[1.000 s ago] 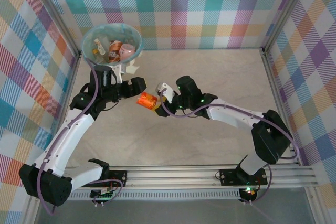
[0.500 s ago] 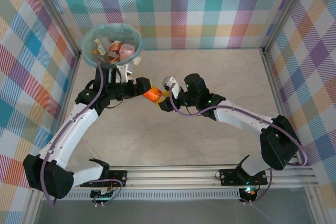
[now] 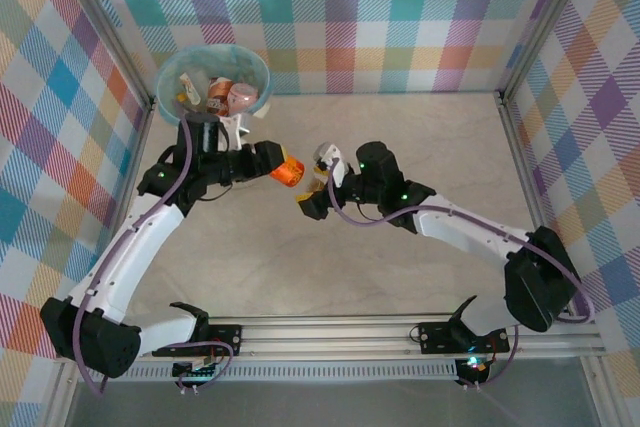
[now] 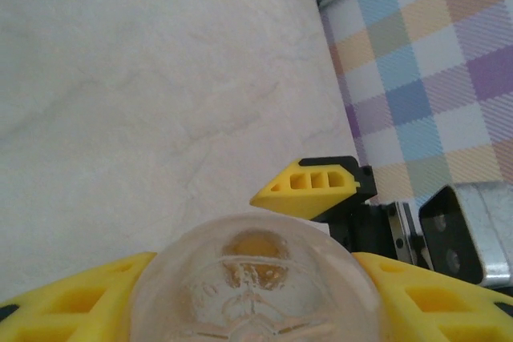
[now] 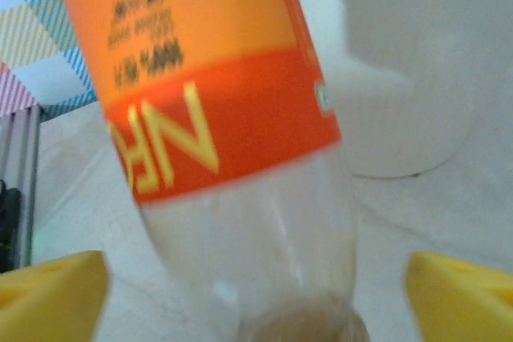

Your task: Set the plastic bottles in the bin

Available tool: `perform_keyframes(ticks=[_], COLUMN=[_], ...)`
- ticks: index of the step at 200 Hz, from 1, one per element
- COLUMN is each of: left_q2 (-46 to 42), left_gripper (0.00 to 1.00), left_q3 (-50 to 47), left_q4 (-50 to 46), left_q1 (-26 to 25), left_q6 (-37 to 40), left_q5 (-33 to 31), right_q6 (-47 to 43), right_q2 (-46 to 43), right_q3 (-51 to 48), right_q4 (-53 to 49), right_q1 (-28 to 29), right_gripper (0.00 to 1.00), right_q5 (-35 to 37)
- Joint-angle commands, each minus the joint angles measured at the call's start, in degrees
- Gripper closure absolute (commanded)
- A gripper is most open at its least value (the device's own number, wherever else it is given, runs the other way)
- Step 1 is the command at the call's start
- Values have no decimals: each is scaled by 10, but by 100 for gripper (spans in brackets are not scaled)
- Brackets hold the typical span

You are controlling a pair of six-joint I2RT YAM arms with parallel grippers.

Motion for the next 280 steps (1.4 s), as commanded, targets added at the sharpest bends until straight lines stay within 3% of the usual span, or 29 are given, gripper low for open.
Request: perform_keyframes(ticks=[1, 58, 84, 112, 143, 201, 254, 280], left_q2=[-10, 95, 194, 265, 298, 322, 365, 385], left_gripper=[49, 52, 52, 52, 53, 55, 52, 50], left_q3=[83, 352, 508, 593, 632, 631, 617, 590], left_q4=[-29, -154, -257, -312, -321, -367, -390, -374], left_q1=[5, 77, 132, 186, 224, 266, 267, 238], left_q6=[37, 116, 147, 159, 157, 183, 196, 201], left_q5=[-69, -169, -176, -195, -200, -249, -215, -221], right_q6=[1, -17, -17, -15, -3, -6, -14, -16], right_q2=[-44, -93, -76, -35, -7, 17, 22, 20], right_q3=[2, -5, 6, 61, 96, 112, 110, 100], right_q4=[18, -27, -46, -85, -75, -82, -96, -93], right_q1=[0, 0, 0, 1, 4, 7, 7, 7], right_gripper=[1, 0, 1, 0, 0, 0, 0, 0], right_q5=[40, 121, 109, 71, 21, 13, 11, 5])
